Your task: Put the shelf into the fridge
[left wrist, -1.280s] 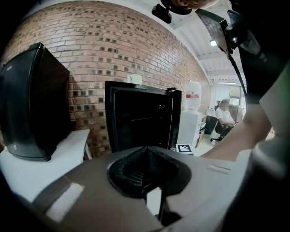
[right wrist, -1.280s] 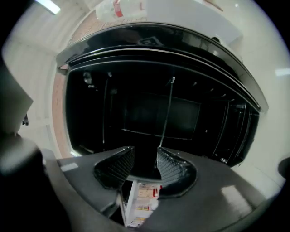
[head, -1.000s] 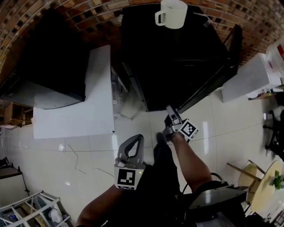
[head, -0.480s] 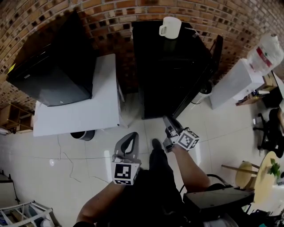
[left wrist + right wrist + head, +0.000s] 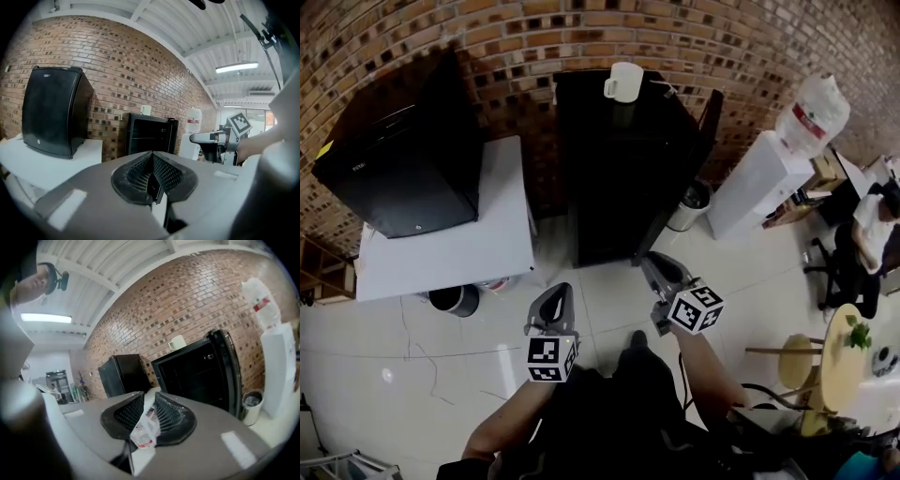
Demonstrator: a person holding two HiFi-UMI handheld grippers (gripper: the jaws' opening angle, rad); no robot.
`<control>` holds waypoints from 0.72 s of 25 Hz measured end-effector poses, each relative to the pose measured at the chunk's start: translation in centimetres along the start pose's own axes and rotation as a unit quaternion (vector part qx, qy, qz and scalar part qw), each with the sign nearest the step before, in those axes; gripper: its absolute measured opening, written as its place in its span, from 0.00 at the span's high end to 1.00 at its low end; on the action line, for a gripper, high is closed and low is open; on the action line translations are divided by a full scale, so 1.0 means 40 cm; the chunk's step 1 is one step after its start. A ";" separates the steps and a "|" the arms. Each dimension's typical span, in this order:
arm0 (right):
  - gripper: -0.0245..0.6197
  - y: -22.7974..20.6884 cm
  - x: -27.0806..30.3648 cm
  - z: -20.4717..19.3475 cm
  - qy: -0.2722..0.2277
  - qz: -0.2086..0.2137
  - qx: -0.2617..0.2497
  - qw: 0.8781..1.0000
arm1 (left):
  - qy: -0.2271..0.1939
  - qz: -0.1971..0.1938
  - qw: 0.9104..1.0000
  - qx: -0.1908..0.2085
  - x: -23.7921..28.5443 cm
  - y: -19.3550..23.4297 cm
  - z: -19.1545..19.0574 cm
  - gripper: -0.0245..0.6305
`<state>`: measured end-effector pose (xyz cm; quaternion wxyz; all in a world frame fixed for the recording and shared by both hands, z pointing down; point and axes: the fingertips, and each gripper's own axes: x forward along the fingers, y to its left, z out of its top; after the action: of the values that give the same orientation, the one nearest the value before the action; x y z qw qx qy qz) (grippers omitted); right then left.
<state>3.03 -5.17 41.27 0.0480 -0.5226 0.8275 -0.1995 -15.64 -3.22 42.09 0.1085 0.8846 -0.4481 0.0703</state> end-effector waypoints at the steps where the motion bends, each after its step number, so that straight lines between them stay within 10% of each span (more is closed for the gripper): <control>1: 0.85 -0.011 -0.021 0.016 0.002 -0.015 -0.016 1.000 | 0.001 -0.002 1.000 0.002 -0.002 -0.010 0.004 0.97; 8: 0.93 -0.025 -0.116 0.134 0.003 -0.020 -0.067 0.998 | -0.010 -0.057 0.998 -0.019 0.015 -0.086 0.051 0.97; 13: 0.95 -0.061 -0.182 0.192 0.024 -0.028 -0.103 0.994 | -0.009 -0.070 0.996 0.058 0.037 -0.171 0.099 0.97; 18: 0.95 -0.099 -0.238 0.246 0.024 -0.031 -0.095 0.995 | -0.012 -0.073 0.997 -0.016 0.038 -0.229 0.154 0.97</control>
<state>13.47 -0.99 32.54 -0.0282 -0.5455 0.8268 -0.1343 -7.18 -0.72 35.30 0.1222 0.9138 -0.3848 0.0448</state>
